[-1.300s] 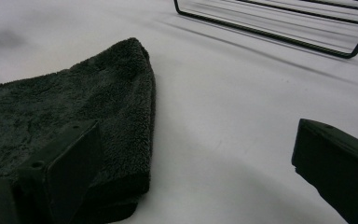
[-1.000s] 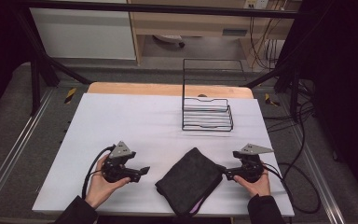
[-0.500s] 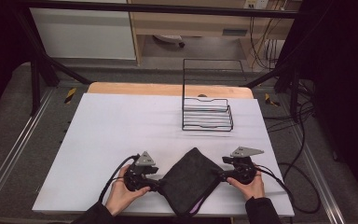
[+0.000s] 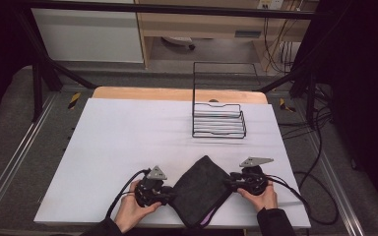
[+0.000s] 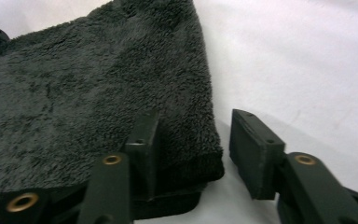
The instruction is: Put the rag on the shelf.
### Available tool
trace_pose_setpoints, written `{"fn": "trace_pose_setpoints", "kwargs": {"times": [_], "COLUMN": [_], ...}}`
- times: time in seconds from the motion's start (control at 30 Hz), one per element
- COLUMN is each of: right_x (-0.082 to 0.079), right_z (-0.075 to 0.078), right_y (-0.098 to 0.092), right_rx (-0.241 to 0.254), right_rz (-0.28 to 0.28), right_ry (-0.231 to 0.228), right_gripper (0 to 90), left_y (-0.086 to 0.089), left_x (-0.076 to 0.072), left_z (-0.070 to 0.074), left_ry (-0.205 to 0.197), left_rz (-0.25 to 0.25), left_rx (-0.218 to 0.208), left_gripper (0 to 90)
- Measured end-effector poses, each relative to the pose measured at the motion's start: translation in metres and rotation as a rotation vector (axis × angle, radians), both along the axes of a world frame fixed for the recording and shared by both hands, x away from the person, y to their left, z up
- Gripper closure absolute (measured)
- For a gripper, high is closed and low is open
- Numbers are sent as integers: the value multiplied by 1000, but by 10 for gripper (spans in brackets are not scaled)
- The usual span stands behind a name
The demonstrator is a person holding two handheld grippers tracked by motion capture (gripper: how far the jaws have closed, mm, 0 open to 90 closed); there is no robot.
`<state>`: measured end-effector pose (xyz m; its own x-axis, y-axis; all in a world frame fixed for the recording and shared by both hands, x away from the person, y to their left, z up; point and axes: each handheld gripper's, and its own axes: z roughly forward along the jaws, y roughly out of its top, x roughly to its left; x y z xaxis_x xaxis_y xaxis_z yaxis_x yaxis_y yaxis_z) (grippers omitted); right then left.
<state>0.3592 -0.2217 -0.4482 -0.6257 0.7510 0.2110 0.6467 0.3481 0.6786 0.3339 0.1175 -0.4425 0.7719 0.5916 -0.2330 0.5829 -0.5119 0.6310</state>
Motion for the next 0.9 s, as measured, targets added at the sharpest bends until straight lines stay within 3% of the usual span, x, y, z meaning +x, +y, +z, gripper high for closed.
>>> {"fn": "trace_pose_setpoints", "kwargs": {"times": [0.37, 0.47, 0.53, 0.63, 0.7, 0.77, 0.9], "right_x": [1, 2, 4, 7, 12, 21, 37], "right_z": [0, 1, 3, 10, 16, 23, 21], "right_y": [2, 1, 1, 6, 9, 16, 29], "right_rx": [51, 55, 56, 31, 28, 4, -57], "right_rz": [-6, -5, -5, 2, 9, 15, 33], "right_ry": [87, 90, 94, 63, 32, -9, -28], "right_gripper": [747, 780, 801, 810, 812, 812, 808], "left_y": [-3, -3, 1, 8, 9, 8, 4], "left_x": [1, 1, 0, 0, -1, -3, -10], "left_z": [3, 7, 15, 23, 24, 23, 13], "left_ry": [41, 38, 10, -6, -22, -25, -14], "left_rz": [11, 13, 25, 41, 50, 59, 80], "left_rx": [12, 17, 7, -17, -11, -6, 8], "left_gripper": [819, 829, 835, 837, 837, 835, 824]}}
